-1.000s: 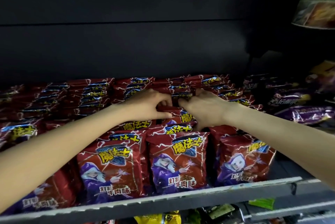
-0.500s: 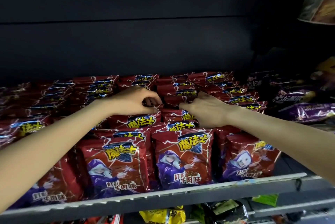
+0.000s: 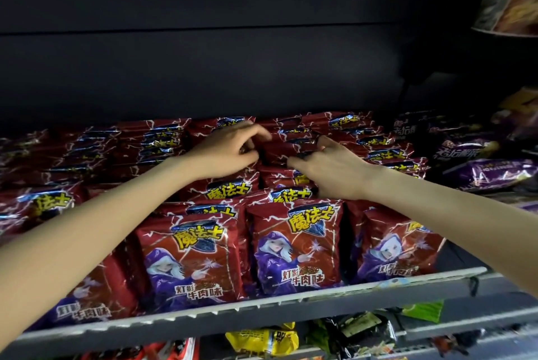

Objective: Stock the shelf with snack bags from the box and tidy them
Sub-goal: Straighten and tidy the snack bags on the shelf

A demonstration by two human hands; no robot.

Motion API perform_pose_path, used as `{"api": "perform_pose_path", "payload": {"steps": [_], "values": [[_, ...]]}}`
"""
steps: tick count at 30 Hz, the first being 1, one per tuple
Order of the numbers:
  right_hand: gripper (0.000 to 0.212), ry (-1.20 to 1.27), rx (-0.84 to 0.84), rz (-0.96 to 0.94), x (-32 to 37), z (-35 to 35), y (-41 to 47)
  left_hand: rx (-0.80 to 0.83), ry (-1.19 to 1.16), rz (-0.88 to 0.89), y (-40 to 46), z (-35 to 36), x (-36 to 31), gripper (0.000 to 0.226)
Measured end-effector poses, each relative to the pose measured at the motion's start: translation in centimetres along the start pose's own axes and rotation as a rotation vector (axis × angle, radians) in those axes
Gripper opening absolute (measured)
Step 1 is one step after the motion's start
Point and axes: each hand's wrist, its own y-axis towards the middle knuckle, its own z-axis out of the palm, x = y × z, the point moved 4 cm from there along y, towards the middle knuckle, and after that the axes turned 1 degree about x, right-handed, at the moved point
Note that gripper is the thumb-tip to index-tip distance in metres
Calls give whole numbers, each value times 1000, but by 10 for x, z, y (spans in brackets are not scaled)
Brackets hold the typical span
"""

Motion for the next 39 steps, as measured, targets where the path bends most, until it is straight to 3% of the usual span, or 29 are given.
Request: {"api": "perform_pose_path", "payload": {"steps": [5, 11, 15, 22, 27, 30, 34, 39], "values": [[58, 4, -22, 15, -1, 0, 2, 47, 91, 103, 20, 10, -12, 34], [65, -40, -138, 47, 1, -2, -2, 13, 23, 117, 15, 2, -3, 25], [60, 6, -79, 3, -3, 4, -2, 58, 89, 121, 16, 11, -2, 28], [66, 445, 95, 21, -29, -3, -7, 93, 128, 106, 13, 4, -8, 35], [45, 672, 32, 50, -45, -3, -10, 3, 111, 87, 3, 0, -16, 59], [29, 821, -27, 103, -56, -5, -12, 53, 120, 135, 0, 2, -21, 47], [17, 725, -113, 141, -58, -3, -9, 83, 159, 81, 2, 4, -19, 24], [18, 411, -253, 162, -50, -3, -6, -47, 256, 2, 10, 8, -29, 15]]}}
